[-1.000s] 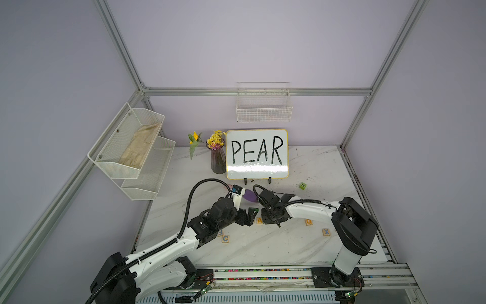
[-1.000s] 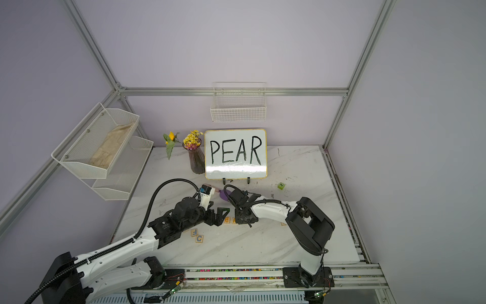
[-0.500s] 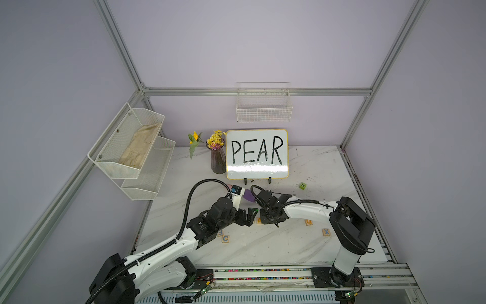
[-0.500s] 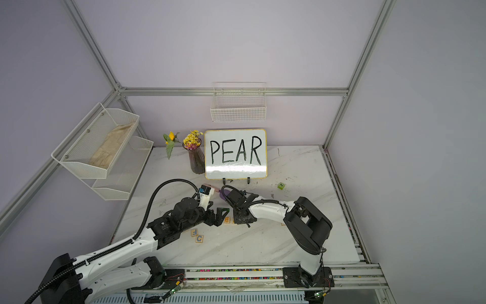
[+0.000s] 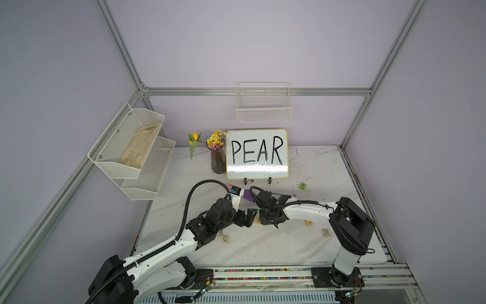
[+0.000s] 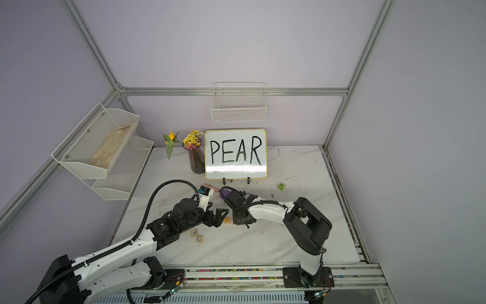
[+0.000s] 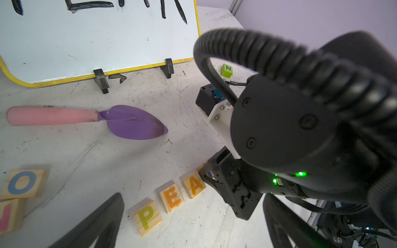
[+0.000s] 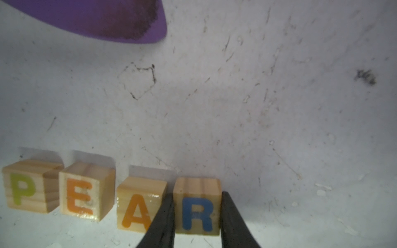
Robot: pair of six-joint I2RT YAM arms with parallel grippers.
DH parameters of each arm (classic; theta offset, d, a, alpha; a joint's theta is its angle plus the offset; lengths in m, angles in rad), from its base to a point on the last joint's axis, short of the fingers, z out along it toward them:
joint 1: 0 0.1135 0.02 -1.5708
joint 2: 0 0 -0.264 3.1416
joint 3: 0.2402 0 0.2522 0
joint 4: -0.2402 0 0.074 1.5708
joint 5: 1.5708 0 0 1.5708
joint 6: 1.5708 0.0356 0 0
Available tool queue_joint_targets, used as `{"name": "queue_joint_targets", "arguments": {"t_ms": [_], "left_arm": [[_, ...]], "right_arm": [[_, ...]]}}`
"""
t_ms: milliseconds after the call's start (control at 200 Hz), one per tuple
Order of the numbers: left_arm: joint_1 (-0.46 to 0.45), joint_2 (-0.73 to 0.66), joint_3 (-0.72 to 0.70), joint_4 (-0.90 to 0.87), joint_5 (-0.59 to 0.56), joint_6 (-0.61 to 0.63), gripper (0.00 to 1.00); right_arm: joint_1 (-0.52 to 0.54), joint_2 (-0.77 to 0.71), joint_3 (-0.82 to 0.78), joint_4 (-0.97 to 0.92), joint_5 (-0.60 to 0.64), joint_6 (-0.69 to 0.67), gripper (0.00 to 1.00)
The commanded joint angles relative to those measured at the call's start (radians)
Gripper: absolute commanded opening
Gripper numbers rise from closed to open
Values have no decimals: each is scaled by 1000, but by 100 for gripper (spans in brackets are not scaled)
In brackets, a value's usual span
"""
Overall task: Spell the uppercase word “pear” with letter blocks
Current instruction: Place the letter block at the center of the board.
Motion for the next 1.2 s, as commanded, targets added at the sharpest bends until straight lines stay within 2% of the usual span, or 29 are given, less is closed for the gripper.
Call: {"name": "queue_joint_targets", "arguments": {"t_ms": [0, 880, 1195], "left_arm": [[7, -19, -41, 22, 3, 0, 100], [7, 18, -34, 39, 20, 1, 100], [6, 15, -38, 44, 14, -3, 100]], "right_arm": [[11, 11, -13, -66, 9, 18, 32], [15, -6, -38, -67, 13, 48, 33], [16, 0, -35, -51, 15, 60, 43]]}}
